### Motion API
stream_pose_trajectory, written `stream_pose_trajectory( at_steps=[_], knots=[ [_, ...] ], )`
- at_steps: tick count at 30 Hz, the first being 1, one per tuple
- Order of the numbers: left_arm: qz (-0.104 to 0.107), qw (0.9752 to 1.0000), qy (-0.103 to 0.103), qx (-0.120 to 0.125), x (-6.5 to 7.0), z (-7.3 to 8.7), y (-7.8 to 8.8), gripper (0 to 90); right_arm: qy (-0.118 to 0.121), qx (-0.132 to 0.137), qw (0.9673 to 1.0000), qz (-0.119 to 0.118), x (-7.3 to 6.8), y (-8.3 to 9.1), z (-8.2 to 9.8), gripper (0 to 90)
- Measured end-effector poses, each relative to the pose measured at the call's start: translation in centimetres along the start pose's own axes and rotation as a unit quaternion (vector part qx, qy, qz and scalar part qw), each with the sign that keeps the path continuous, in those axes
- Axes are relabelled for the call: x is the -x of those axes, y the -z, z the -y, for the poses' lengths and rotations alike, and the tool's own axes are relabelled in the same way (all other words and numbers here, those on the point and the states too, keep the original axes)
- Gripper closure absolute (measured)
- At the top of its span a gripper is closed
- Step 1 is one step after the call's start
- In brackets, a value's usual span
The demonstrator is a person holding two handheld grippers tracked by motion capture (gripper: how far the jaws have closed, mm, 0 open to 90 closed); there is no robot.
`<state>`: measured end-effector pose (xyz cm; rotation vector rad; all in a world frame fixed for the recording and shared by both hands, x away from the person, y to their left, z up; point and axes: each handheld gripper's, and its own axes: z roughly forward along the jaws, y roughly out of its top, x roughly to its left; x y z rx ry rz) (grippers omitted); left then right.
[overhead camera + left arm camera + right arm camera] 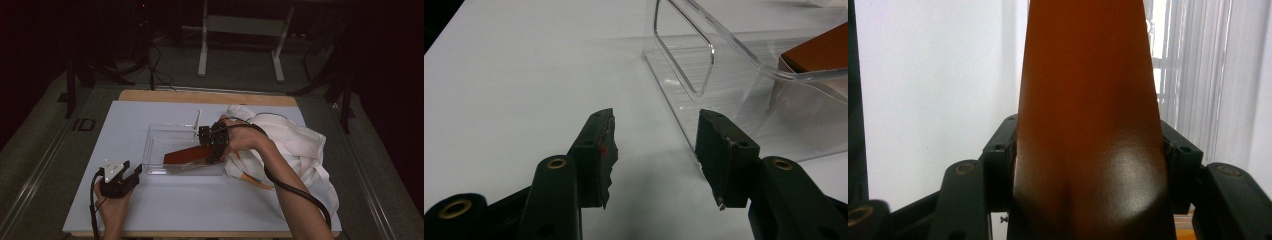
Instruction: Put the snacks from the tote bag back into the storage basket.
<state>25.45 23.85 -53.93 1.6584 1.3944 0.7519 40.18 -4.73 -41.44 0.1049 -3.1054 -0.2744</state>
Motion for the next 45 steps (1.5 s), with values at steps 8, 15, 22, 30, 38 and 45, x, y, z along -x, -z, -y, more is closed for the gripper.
stream_pose_trajectory(
  at_steps=[8, 15, 22, 30, 38, 45],
  knots=[
    [-0.001, 1.0, 0.0, 0.0, 0.0, 0.0, 0.0, 50.7, -0.005, -0.009, 0.9999, 0.0, 0.0, -0.4, 0.2, 40.0],
    [-0.001, 1.0, -0.001, 0.001, 0.0, 0.0, 0.0, 50.7, -0.005, -0.008, 1.0, 0.003, 0.0, -0.4, 0.0, 39.4],
    [0.0, 1.0, 0.0, 0.001, 0.0, 0.0, 0.0, 50.6, -0.008, -0.01, 0.9999, -0.001, -0.1, -0.4, 0.0, 35.8],
    [-0.001, 1.0, -0.001, 0.001, 0.0, 0.0, 0.0, 50.5, -0.004, 0.003, 1.0, 0.002, -0.3, 0.3, 0.2, 35.5],
    [-0.001, 1.0, -0.001, 0.001, 0.0, 0.0, 0.0, 50.5, -0.007, 0.009, 0.9999, 0.011, -0.3, 0.8, 0.9, 37.9],
    [-0.001, 1.0, -0.001, 0.001, 0.0, 0.0, 0.0, 50.5, -0.011, 0.02, 0.9995, 0.023, -0.6, 1.5, 1.4, 38.6]
  ],
)
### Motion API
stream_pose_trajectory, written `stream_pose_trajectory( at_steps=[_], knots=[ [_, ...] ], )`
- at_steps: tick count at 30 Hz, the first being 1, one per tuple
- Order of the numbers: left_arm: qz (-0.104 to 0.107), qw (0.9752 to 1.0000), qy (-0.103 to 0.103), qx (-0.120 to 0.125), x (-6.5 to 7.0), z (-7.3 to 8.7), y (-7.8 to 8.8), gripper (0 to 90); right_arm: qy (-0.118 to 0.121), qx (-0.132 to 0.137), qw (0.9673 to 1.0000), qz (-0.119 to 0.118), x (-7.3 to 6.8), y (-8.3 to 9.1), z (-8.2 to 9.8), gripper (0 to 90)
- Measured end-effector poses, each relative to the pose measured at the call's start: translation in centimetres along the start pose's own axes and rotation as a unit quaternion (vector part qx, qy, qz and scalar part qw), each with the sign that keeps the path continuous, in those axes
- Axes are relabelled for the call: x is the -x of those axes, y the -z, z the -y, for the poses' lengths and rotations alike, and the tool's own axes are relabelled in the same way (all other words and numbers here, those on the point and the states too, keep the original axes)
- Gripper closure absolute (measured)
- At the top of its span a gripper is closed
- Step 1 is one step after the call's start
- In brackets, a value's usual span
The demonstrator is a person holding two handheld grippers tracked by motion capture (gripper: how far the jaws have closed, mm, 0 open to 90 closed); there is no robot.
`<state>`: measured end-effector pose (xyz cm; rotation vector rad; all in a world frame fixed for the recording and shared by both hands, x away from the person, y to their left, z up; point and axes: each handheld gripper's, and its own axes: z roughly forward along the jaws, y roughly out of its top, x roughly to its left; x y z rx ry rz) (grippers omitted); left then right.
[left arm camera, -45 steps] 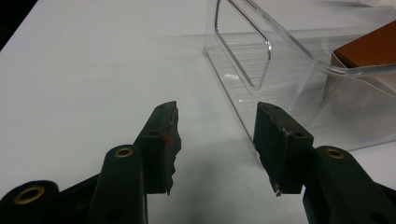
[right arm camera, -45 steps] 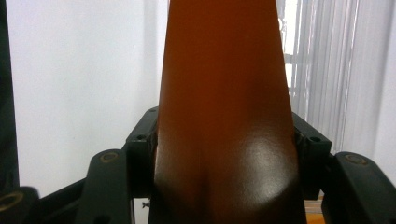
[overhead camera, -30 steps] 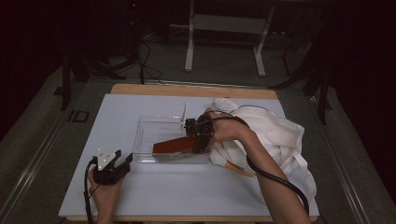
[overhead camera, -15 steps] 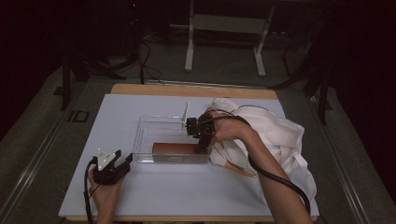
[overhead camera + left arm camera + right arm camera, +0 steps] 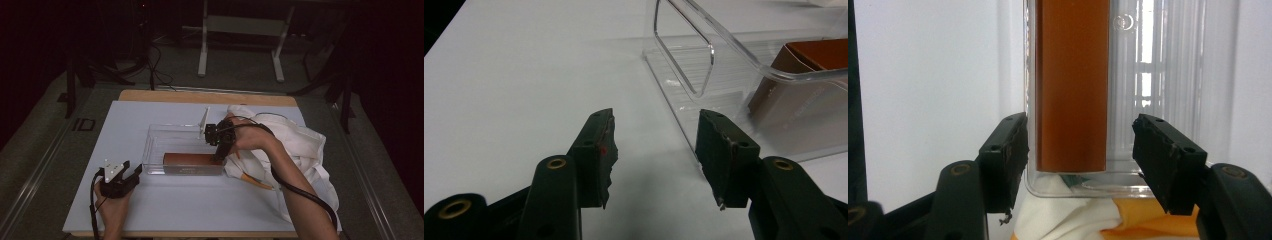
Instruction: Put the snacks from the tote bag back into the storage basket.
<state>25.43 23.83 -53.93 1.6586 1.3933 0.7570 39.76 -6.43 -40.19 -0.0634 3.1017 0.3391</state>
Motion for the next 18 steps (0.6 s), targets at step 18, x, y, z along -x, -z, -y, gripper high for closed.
stream_pose_trajectory(
  at_steps=[18],
  knots=[
    [-0.001, 1.0, 0.002, -0.004, -0.1, 0.0, -0.1, 50.4, -0.031, 0.051, 0.9971, 0.048, -1.0, 2.0, 3.9, 39.7]
  ],
)
